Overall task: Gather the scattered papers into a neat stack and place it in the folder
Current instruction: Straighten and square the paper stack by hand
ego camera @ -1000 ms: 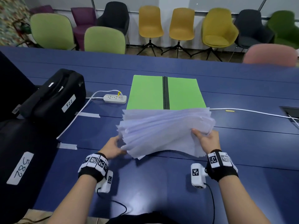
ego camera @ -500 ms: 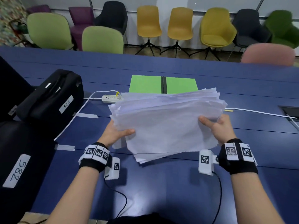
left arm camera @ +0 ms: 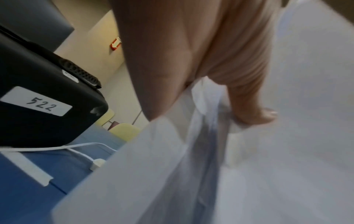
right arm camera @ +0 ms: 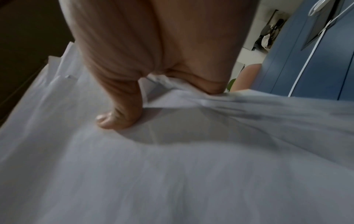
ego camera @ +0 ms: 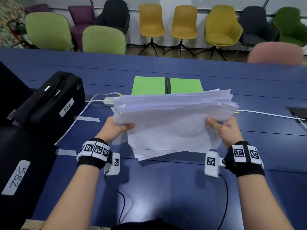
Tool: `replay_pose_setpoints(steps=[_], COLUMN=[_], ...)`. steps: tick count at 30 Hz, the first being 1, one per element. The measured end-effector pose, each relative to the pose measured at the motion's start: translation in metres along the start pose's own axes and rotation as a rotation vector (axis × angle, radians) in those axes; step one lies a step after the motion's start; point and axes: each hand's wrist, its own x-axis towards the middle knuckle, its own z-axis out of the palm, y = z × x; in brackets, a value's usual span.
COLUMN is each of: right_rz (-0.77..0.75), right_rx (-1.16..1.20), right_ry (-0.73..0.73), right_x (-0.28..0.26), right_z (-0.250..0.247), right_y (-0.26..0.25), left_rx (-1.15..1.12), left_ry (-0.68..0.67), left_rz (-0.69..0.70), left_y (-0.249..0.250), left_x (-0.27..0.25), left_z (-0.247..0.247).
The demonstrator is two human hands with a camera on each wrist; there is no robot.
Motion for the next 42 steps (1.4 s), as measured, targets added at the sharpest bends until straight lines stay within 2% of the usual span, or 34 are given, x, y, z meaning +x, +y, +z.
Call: replay_pose_setpoints(steps=[7,10,13,15,17,21,25,31,33,35,39,42], right_rz=[-0.033,0.050,0.188,0.260,0.272,0.317,0.282,0.255,0.249,0.247,0.262,0.326], right_rx=[-0.013,-0.045,-0.146,-0.180,-0.184,-0.025,0.080,0.006,0.007,0.012,-0.068,-0.117], right_ry=[0.296,0.299,0.252,0.250,0.268,0.334,0.364,0.507,0.478,0.405,0.205,0.164], right_x=[0.005,-0.003,-0.020,-0.023,-0.020,-0.017,-0.014,-0.011,-0.013,-0.018,-0.024,-0.030], right_z=[0.008,0.009,0.009,0.008,0.004,-0.006,-0.002,0.004,0.005,0.005,-0.008,-0.017], right_y=[0.012,0.046,0.083,0.094,0.098,0.099,0.095,0.099,0.100,0.098,0.110,0.119], left_rx=[-0.019,-0.042,-0.063,-0.065,-0.081,-0.046,-0.066,-0.159,-0.183,-0.142,-0.090,-0.090], left_ry=[0.142,0.156,0.145,0.155,0.194,0.257,0.287,0.329,0.358,0.330,0.272,0.286], left_rz=[0.099,0.056,-0.091,-0.126,-0.117,-0.054,-0.025,-0.011,-0.014,-0.013,-0.014,-0.035], left_y=[0.005,-0.017,-0.039,-0.041,-0.042,-0.036,-0.030,-0.026,-0.032,-0.034,-0.029,-0.031], left_x=[-0.007,-0.012,-0.016,-0.016,-0.008,0.001,0.000,-0.018,-0.017,-0.016,-0.009,-0.005], left_z=[0.022,0.037,0.054,0.058,0.054,0.046,0.048,0.078,0.077,0.077,0.071,0.066])
